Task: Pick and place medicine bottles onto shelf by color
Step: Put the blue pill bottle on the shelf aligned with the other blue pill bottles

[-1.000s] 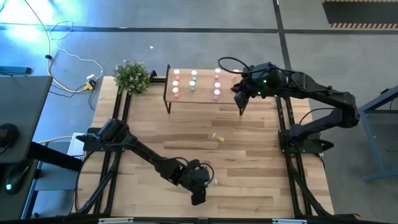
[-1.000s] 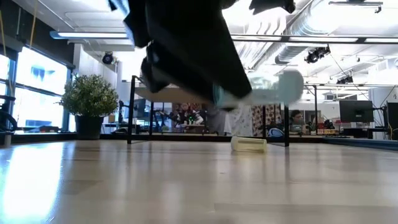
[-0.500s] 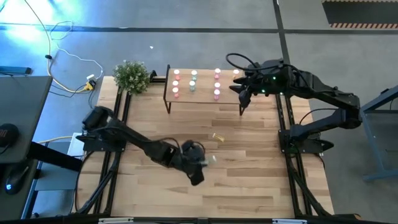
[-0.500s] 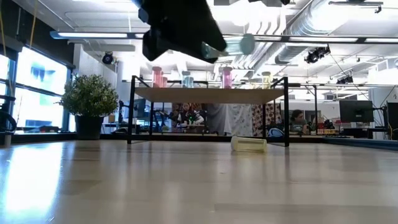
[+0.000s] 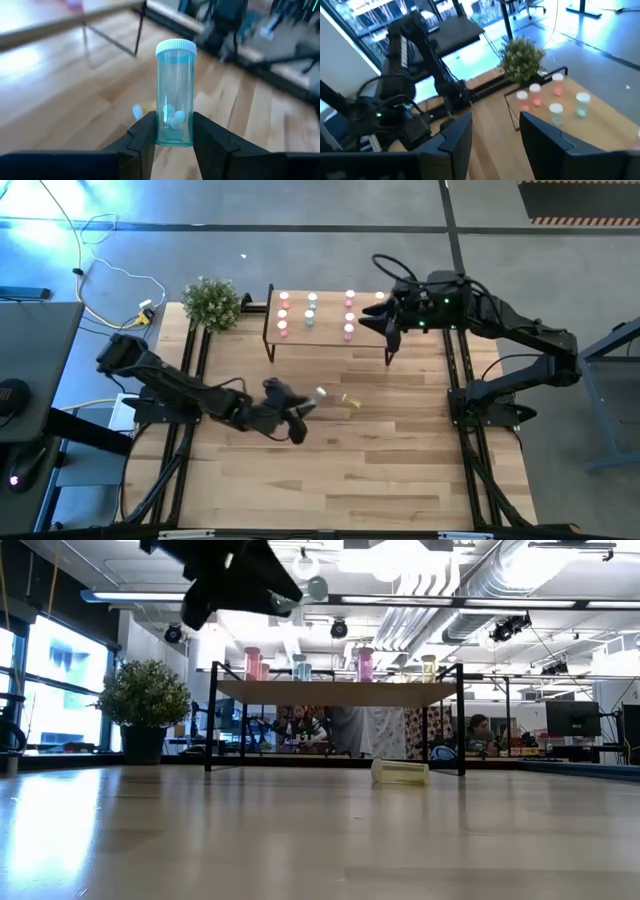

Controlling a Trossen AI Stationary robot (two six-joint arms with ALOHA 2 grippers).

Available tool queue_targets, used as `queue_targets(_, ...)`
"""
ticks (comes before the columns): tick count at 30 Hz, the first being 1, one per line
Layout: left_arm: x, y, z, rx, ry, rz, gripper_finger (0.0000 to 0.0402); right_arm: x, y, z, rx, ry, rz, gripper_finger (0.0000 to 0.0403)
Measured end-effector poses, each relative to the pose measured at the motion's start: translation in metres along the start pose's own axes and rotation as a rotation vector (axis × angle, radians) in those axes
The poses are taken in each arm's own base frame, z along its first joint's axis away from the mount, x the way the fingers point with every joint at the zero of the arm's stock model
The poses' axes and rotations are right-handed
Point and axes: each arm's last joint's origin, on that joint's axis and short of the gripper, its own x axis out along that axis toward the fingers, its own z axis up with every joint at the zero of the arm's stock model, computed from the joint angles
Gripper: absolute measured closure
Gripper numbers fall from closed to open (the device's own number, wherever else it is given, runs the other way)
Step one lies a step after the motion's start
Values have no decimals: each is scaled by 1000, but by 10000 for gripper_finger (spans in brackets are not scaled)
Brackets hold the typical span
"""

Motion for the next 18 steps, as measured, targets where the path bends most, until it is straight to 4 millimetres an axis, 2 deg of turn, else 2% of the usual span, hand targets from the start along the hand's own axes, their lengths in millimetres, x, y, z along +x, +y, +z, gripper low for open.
queue_targets(8, -15, 26, -5, -59, -187, -52, 296, 15, 4, 4, 102, -50, 34, 247)
queue_targets(18, -22, 52, 1, 2, -319, -174, 296, 62, 20, -7, 158, -31, 97, 247)
